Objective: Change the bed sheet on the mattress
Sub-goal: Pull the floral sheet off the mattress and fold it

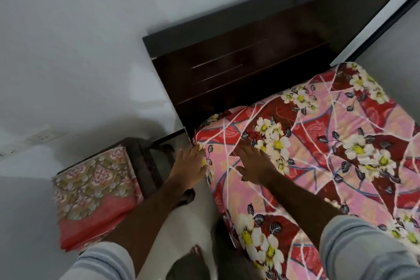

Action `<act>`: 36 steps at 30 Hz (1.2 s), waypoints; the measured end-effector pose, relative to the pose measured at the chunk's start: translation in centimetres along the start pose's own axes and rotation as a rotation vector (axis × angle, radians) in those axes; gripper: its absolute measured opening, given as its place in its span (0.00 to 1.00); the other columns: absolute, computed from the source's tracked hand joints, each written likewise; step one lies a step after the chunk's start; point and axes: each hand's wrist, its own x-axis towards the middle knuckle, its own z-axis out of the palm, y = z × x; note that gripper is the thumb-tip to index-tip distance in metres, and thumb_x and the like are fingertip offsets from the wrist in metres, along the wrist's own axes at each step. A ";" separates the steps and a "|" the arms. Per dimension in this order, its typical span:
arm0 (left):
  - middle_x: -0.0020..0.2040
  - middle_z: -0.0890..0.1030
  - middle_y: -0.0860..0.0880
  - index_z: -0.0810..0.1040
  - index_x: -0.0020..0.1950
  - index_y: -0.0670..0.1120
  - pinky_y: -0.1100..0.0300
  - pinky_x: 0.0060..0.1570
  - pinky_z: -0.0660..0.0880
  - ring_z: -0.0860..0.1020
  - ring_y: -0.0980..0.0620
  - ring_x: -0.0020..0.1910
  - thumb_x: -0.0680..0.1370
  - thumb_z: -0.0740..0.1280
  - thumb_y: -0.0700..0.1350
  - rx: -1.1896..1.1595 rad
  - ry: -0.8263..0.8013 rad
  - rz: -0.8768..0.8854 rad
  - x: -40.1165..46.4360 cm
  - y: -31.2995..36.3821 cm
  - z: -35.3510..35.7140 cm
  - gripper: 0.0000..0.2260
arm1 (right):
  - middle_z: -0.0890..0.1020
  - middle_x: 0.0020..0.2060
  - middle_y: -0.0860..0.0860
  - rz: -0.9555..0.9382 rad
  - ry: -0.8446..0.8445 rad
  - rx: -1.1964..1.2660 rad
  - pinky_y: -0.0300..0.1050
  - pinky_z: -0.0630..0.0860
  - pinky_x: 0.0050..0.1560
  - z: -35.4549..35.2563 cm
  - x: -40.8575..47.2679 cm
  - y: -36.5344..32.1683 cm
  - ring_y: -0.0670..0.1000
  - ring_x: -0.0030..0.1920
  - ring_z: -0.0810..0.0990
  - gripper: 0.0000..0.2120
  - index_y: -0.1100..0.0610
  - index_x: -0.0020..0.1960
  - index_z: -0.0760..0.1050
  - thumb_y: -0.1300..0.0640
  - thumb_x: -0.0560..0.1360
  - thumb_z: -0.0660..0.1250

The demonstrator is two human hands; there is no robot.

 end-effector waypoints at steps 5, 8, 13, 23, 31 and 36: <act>0.78 0.62 0.44 0.58 0.80 0.45 0.44 0.75 0.59 0.60 0.44 0.78 0.82 0.63 0.51 -0.086 -0.052 -0.018 7.3 -1.6 3.4 0.29 | 0.68 0.72 0.56 -0.046 -0.023 -0.016 0.56 0.66 0.70 3.8 7.8 3.5 0.60 0.73 0.65 0.30 0.57 0.75 0.63 0.47 0.78 0.66; 0.78 0.62 0.44 0.57 0.80 0.45 0.45 0.74 0.62 0.61 0.44 0.78 0.81 0.65 0.52 -0.129 -0.040 -0.019 11.3 -2.8 6.0 0.31 | 0.71 0.71 0.56 -0.077 -0.002 -0.037 0.58 0.65 0.70 6.0 11.7 4.1 0.60 0.70 0.70 0.31 0.58 0.75 0.66 0.48 0.76 0.69; 0.81 0.56 0.41 0.52 0.82 0.43 0.41 0.76 0.61 0.57 0.41 0.80 0.81 0.65 0.54 -0.158 -0.055 -0.025 15.5 -4.7 11.0 0.36 | 0.76 0.63 0.51 -0.015 0.152 -0.018 0.58 0.76 0.56 10.1 15.2 4.5 0.57 0.61 0.75 0.26 0.50 0.66 0.74 0.47 0.70 0.75; 0.81 0.58 0.41 0.54 0.81 0.45 0.36 0.75 0.57 0.55 0.41 0.80 0.80 0.65 0.59 -0.107 0.186 0.121 15.9 -5.6 15.0 0.36 | 0.79 0.47 0.44 -0.057 0.446 0.303 0.53 0.69 0.53 13.2 16.8 6.4 0.51 0.50 0.74 0.06 0.51 0.47 0.77 0.59 0.74 0.72; 0.49 0.82 0.47 0.76 0.53 0.46 0.53 0.48 0.77 0.80 0.46 0.48 0.70 0.77 0.41 -0.100 0.278 0.551 19.1 -1.3 10.8 0.15 | 0.81 0.39 0.44 -0.100 -0.066 0.848 0.41 0.75 0.39 7.3 12.3 10.4 0.46 0.40 0.82 0.12 0.50 0.47 0.74 0.67 0.78 0.65; 0.40 0.82 0.50 0.79 0.53 0.45 0.65 0.37 0.73 0.80 0.53 0.36 0.77 0.67 0.42 -0.393 0.083 0.823 17.5 5.9 8.5 0.07 | 0.80 0.40 0.46 -0.110 -0.404 0.632 0.39 0.72 0.42 5.4 8.1 14.7 0.45 0.41 0.78 0.06 0.55 0.51 0.79 0.65 0.78 0.67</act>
